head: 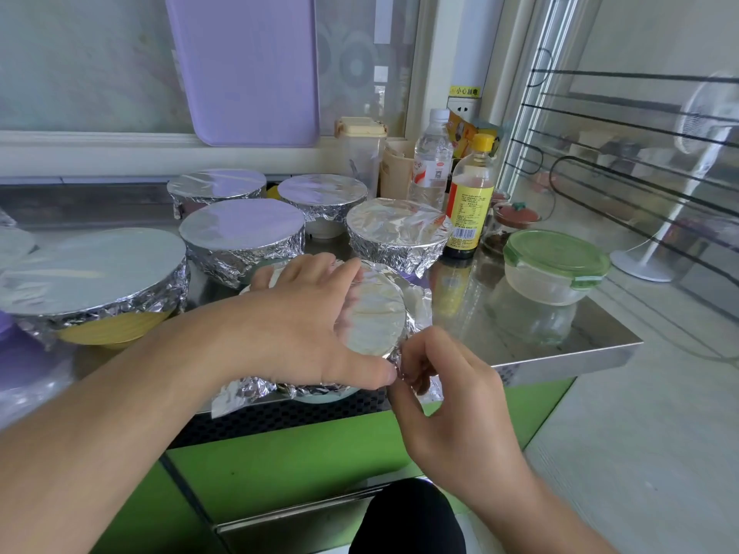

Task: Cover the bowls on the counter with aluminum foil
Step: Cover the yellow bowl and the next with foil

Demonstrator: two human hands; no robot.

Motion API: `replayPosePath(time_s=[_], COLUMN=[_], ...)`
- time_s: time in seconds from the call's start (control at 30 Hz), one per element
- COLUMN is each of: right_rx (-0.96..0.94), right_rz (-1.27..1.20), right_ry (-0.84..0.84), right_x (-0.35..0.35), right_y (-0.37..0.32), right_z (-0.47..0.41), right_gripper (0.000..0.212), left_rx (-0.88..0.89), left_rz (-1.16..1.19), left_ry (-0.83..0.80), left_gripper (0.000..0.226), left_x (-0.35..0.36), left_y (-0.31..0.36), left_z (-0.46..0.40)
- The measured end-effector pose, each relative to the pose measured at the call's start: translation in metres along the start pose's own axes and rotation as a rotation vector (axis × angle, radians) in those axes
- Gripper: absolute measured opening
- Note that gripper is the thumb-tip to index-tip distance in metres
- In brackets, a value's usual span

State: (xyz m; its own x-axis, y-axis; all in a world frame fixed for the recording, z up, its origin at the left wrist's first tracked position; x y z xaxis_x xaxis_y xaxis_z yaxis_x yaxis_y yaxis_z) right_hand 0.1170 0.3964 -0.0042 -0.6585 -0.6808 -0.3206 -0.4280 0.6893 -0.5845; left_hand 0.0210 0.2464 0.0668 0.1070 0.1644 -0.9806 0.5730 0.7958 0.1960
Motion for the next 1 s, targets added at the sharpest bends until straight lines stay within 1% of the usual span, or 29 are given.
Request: replayPosePath(time_s=[0.1, 0.2, 0.27, 0.33, 0.4, 0.5, 0.6, 0.63, 0.67, 0.7, 0.77, 0.8, 0.83, 0.87, 0.9, 0.97, 1.0], right_rx=[-0.044, -0.065, -0.052, -0.032, -0.027, 0.027, 0.187, 0.254, 0.301, 0.328, 0.353, 0.378, 0.405, 0.428, 0.447, 0.484, 0.486], right_rz=[0.073, 0.142, 0.141, 0.124, 0.096, -0.028, -0.173, -0.177, -0.148, -0.112, -0.093, -0.149, -0.227, -0.296, -0.341, -0.309, -0.26], right_ry=[0.039, 0.11, 0.137, 0.136, 0.101, -0.035, -0.262, -0.332, -0.358, -0.329, -0.152, -0.078, -0.05, -0.077, -0.146, -0.289, -0.304], right_x=[0.001, 0.007, 0.012, 0.019, 0.024, 0.024, 0.023, 0.022, 0.018, 0.013, 0.0, -0.003, -0.003, 0.002, 0.008, 0.015, 0.013], right_y=[0.001, 0.001, 0.001, 0.002, 0.0, 0.001, 0.003, 0.004, 0.005, 0.007, 0.009, 0.008, 0.006, 0.004, 0.002, 0.003, 0.006], right_z=[0.004, 0.01, 0.012, 0.013, 0.014, 0.017, 0.019, 0.019, 0.017, 0.013, 0.002, -0.003, -0.006, -0.008, -0.008, -0.005, -0.005], right_gripper=[0.041, 0.052, 0.051, 0.047, 0.041, 0.03, 0.025, 0.026, 0.028, 0.027, 0.024, 0.022, 0.021, 0.021, 0.022, 0.027, 0.029], left_rx=[-0.002, 0.001, 0.001, 0.002, -0.001, -0.008, -0.002, -0.005, -0.008, -0.007, -0.001, 0.001, 0.002, 0.004, 0.007, 0.014, 0.017], left_rz=[0.01, -0.006, -0.015, -0.021, -0.024, -0.027, -0.034, -0.037, -0.036, -0.031, -0.019, -0.016, -0.016, -0.017, -0.017, -0.007, -0.002], left_ry=[0.001, -0.01, -0.02, -0.014, -0.01, -0.019, -0.013, -0.02, -0.027, -0.032, -0.031, -0.029, -0.025, -0.017, -0.01, -0.007, -0.013], left_gripper=[0.119, 0.128, 0.132, 0.129, 0.127, 0.136, 0.143, 0.144, 0.144, 0.144, 0.142, 0.141, 0.14, 0.14, 0.139, 0.137, 0.137], left_x=[0.0, 0.001, 0.002, 0.002, 0.002, 0.003, 0.004, 0.005, 0.005, 0.005, 0.004, 0.004, 0.004, 0.004, 0.004, 0.002, 0.002], left_y=[-0.001, -0.002, -0.002, -0.002, -0.002, -0.003, -0.005, -0.005, -0.006, -0.006, -0.005, -0.005, -0.005, -0.006, -0.006, -0.005, -0.005], left_z=[0.0, -0.001, -0.002, -0.003, -0.002, -0.002, -0.004, -0.004, -0.004, -0.004, -0.003, -0.003, -0.003, -0.004, -0.004, -0.003, -0.002])
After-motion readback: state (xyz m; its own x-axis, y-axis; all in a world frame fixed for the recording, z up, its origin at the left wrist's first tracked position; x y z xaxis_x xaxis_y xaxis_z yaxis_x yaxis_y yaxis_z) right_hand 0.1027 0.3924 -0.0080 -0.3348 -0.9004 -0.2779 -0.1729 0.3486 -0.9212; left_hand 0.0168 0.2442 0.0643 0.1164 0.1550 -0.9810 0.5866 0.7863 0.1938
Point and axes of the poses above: each hand's wrist, its own z-axis away from the middle knuckle, its own x-axis out of the palm, y = z × x, the point moved 4 cm from there along -z, towards the middle knuckle, and after that the axes turned 12 degrees about y, right-handed, at the moved point
